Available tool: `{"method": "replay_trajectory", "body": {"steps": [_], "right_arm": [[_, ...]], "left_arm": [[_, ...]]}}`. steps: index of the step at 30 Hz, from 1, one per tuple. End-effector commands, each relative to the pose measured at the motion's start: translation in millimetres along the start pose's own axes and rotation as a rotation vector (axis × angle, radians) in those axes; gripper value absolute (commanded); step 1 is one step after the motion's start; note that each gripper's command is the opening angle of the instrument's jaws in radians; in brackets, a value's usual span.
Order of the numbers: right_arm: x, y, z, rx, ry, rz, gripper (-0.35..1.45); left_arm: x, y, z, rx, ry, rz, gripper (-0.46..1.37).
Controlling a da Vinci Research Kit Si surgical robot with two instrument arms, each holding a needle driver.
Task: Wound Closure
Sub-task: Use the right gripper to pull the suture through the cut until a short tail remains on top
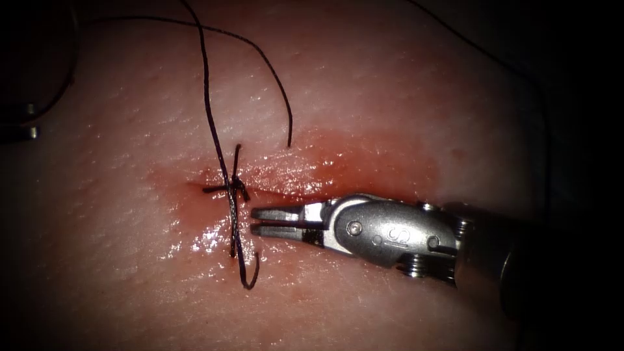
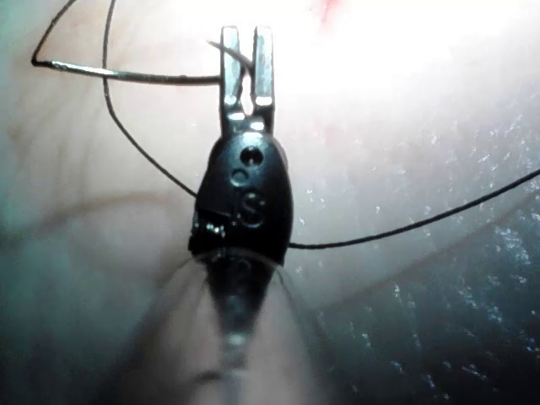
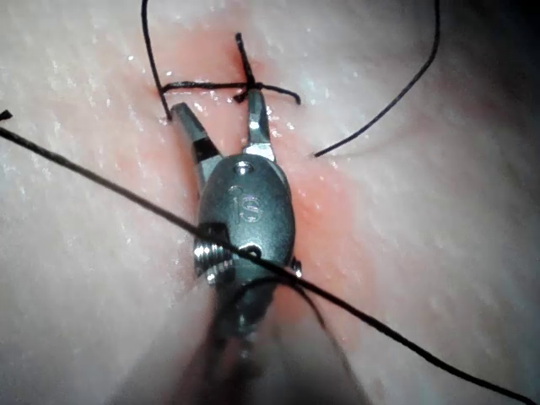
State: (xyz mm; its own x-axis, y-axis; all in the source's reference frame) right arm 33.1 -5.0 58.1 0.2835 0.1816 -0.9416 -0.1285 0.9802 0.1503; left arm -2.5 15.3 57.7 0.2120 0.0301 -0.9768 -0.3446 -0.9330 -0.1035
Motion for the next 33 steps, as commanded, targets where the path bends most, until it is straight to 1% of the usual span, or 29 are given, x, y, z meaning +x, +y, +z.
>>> {"method": "replay_trajectory", "body": {"steps": [1,7,12,17,20,27,33], "right_arm": [[-0.1,0.1,0.0,-0.003,0.0,0.002,1.01],[-0.3,0.6,-0.4,-0.011,0.004,0.004,1.07],[-0.4,1.2,-1.5,-0.006,0.009,-0.006,1.06],[-0.4,1.1,-2.4,-0.001,0.011,-0.007,1.06],[-0.2,0.7,-2.7,0.0,0.011,-0.008,1.08],[0.5,-1.1,-2.9,-0.003,0.012,-0.012,1.12],[0.3,-2.7,-2.5,-0.007,0.014,-0.026,1.13]], "left_arm": [[0.0,0.0,0.0,-0.007,0.001,0.0,-0.35],[0.0,0.0,-0.1,-0.008,0.001,0.0,-0.35],[0.0,0.0,-0.1,-0.008,0.001,-0.001,-0.35],[0.0,-0.1,0.0,-0.008,0.001,-0.001,-0.35],[0.0,-0.2,0.1,-0.008,0.002,-0.002,-0.35],[0.0,-0.3,0.2,-0.008,0.002,-0.003,-0.35],[0.0,-0.3,0.2,-0.008,0.002,-0.003,-0.35]]}}
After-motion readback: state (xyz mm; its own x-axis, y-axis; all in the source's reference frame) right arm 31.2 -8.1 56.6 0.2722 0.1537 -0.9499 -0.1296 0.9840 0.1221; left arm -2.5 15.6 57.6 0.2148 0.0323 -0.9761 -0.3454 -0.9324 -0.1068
